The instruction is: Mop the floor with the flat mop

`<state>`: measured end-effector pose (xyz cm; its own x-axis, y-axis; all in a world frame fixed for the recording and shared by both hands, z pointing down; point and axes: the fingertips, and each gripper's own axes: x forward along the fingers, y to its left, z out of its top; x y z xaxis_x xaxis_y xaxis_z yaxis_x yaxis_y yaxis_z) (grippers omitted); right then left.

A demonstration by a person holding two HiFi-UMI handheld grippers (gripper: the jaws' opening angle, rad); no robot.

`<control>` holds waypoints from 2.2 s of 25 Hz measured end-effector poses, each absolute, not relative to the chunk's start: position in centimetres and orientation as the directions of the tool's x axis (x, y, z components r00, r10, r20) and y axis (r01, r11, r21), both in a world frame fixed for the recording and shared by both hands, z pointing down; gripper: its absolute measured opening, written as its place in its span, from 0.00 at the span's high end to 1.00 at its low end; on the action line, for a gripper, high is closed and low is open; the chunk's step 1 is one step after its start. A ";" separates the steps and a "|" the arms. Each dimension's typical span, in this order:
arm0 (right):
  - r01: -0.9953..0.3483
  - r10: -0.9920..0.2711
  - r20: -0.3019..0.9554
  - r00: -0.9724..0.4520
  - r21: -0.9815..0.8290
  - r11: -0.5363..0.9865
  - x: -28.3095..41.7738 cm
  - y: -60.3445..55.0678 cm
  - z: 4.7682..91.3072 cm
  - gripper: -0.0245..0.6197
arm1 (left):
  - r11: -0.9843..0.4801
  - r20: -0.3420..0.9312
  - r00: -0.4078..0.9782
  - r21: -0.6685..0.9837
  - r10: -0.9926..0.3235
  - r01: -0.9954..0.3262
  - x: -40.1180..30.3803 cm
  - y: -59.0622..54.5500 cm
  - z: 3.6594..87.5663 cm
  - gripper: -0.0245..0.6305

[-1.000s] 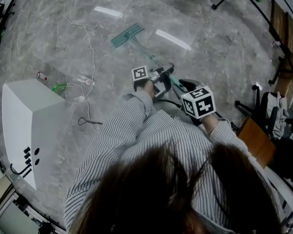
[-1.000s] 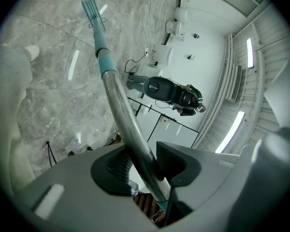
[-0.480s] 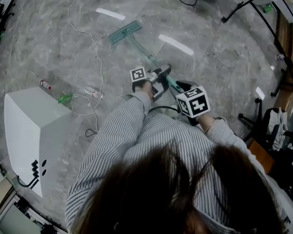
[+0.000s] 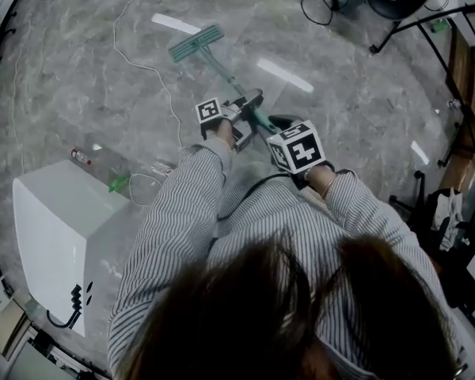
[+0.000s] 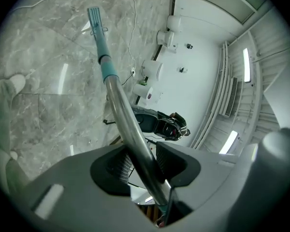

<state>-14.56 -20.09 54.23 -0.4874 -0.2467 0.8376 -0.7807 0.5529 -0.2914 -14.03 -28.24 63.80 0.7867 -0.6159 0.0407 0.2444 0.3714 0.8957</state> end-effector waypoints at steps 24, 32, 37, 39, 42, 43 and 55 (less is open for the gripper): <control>-0.762 -0.247 0.860 -0.447 -0.221 0.609 -25.4 -36.9 56.4 0.76 | 0.371 0.314 0.857 0.915 -0.408 -0.159 -24.6 -44.4 67.5 0.69; -0.765 -0.252 0.880 -0.403 -0.173 0.620 -22.7 -35.5 57.0 0.77 | 0.370 0.327 0.866 0.911 -0.377 -0.183 -22.1 -42.7 68.2 0.70; -0.781 -0.251 0.870 -0.424 -0.211 0.588 -19.9 -33.4 57.2 0.77 | 0.371 0.329 0.858 0.911 -0.394 -0.179 -19.7 -40.6 68.3 0.70; -0.784 -0.247 0.867 -0.434 -0.228 0.577 -18.9 -31.9 57.3 0.77 | 0.372 0.327 0.859 0.911 -0.393 -0.176 -18.8 -39.2 68.2 0.70; -0.777 -0.244 0.865 -0.439 -0.228 0.587 -16.8 -29.3 57.1 0.77 | 0.374 0.319 0.859 0.913 -0.399 -0.165 -16.6 -36.5 68.0 0.70; -0.774 -0.240 0.865 -0.441 -0.231 0.589 -15.8 -28.2 57.1 0.77 | 0.375 0.317 0.857 0.913 -0.405 -0.160 -15.7 -35.4 68.0 0.70; -0.768 -0.223 0.869 -0.441 -0.236 0.596 -0.2 -11.5 58.3 0.78 | 0.349 0.285 0.834 0.929 -0.473 -0.120 -0.6 -19.4 68.8 0.70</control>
